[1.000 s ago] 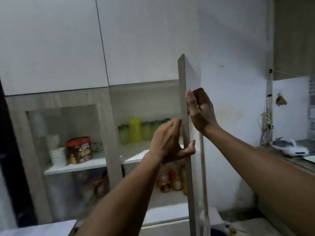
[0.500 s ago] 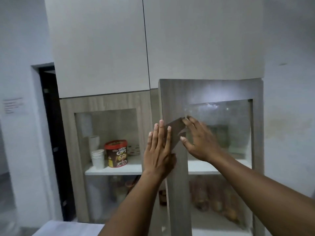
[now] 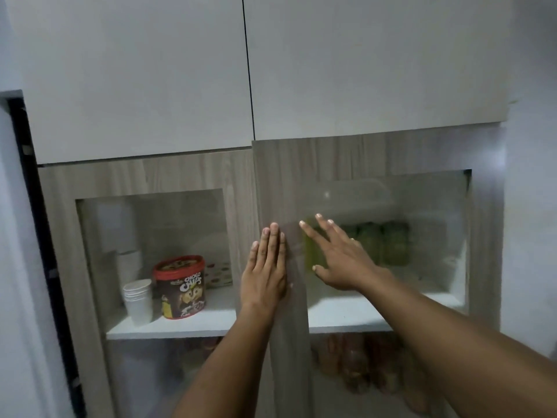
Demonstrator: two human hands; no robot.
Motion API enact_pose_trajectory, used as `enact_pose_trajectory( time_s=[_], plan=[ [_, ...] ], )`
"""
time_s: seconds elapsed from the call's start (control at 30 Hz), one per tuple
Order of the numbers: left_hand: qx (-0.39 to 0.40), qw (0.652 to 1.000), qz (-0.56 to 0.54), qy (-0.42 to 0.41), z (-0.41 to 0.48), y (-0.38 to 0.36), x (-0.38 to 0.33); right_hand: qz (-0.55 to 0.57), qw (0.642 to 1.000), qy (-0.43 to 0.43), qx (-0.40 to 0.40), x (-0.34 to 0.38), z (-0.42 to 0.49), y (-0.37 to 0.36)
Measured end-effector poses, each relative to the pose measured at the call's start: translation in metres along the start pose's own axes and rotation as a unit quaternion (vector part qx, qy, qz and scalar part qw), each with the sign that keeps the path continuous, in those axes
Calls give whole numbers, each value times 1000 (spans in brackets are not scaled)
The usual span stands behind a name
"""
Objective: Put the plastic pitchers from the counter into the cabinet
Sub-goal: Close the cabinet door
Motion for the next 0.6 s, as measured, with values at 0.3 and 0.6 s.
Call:
enact_pose_trajectory(
  time_s=[0.3,0.6],
  plan=[
    [75,997,-7,30,49,-57,3,-67,997,8,38,-25,62,-58],
    [117,992,-10,48,68,-93,1,-100,994,6,45,-40,87,-84]
  ],
)
Point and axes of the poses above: each hand's wrist, its own z-axis towards the middle knuckle, its own y-axis out of the back of the hand, x = y × z, the point moved 9 cm from there along z, towards the middle knuckle, and after that the axes turned 1 degree about y, right-handed, at the moved point
